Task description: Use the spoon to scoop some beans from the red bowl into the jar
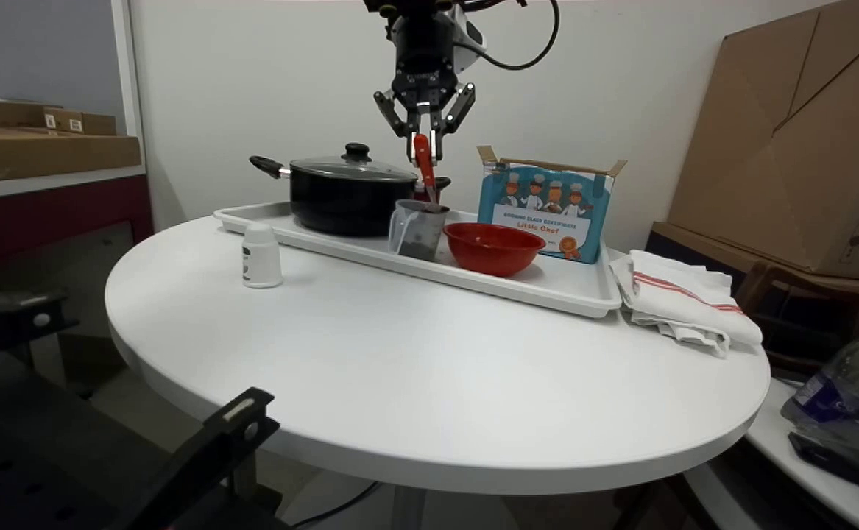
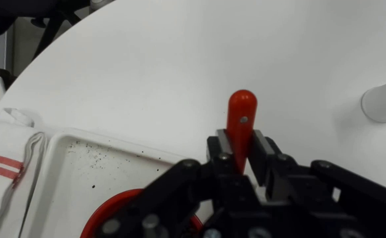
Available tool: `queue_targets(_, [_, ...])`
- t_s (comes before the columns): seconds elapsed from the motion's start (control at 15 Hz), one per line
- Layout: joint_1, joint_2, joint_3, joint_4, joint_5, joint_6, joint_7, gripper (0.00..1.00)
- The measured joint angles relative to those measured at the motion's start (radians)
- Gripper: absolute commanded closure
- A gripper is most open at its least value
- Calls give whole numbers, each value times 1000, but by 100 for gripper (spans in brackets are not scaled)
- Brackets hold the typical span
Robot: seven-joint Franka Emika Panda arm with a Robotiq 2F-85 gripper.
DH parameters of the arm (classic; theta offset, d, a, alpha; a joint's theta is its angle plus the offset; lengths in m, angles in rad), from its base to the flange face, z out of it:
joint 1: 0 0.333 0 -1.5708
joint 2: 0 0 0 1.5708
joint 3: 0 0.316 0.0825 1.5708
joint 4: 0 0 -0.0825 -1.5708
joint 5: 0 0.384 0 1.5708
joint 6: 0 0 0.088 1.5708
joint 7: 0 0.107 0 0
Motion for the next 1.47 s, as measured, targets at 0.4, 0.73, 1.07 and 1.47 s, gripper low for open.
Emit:
queue_targets(0.4, [30, 73, 1, 119, -41, -99, 2, 90])
queue_targets(0.73, [85, 122, 6, 219, -76, -196, 3, 90])
queue_targets(1.07, [149, 169, 12, 295, -131, -309, 3, 90])
queue_targets(1.47, [167, 205, 12, 329, -165, -356, 3, 91])
